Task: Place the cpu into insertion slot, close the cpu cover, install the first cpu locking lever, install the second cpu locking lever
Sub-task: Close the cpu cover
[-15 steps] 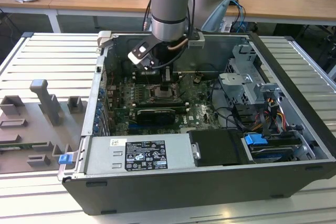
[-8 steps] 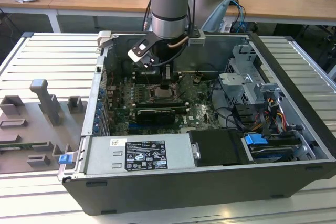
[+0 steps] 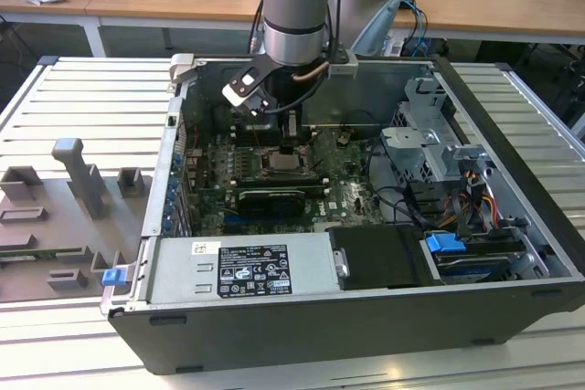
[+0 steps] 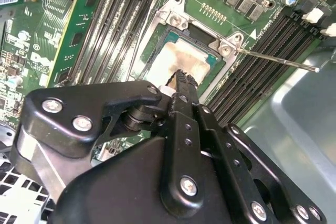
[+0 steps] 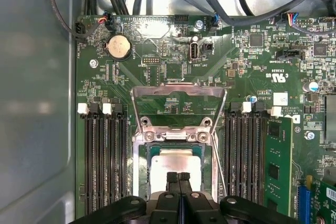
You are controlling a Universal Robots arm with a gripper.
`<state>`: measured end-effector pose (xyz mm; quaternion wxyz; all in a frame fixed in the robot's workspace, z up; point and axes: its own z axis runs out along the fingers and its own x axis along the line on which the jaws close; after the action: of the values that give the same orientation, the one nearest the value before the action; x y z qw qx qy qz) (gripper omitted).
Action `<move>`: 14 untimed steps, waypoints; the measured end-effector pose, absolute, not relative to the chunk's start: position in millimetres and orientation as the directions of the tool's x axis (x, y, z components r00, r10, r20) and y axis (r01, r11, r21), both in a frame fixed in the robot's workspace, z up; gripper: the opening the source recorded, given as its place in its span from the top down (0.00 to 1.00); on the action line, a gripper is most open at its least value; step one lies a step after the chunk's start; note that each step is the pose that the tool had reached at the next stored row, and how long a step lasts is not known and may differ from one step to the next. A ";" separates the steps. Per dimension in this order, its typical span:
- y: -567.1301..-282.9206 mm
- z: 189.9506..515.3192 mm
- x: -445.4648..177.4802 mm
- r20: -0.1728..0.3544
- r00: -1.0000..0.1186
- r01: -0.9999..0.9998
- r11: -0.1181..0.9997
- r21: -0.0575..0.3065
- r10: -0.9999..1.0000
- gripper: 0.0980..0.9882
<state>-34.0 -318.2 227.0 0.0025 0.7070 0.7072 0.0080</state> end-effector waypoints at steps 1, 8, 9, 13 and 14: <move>-318.1 228.1 -34.1 0.008 0.000 1.000 0.000 0.015 1.000 0.99; -318.1 238.8 -34.1 0.008 0.000 1.000 0.000 0.015 1.000 0.99; -318.1 239.8 -34.1 0.008 0.000 1.000 0.000 0.015 1.000 0.99; -318.1 241.4 -34.1 0.008 0.000 1.000 0.000 0.015 1.000 0.99; -318.1 241.9 -34.1 0.008 0.000 1.000 0.000 0.015 1.000 0.99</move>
<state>-34.1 -318.1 241.9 0.0025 0.7071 0.7071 0.0080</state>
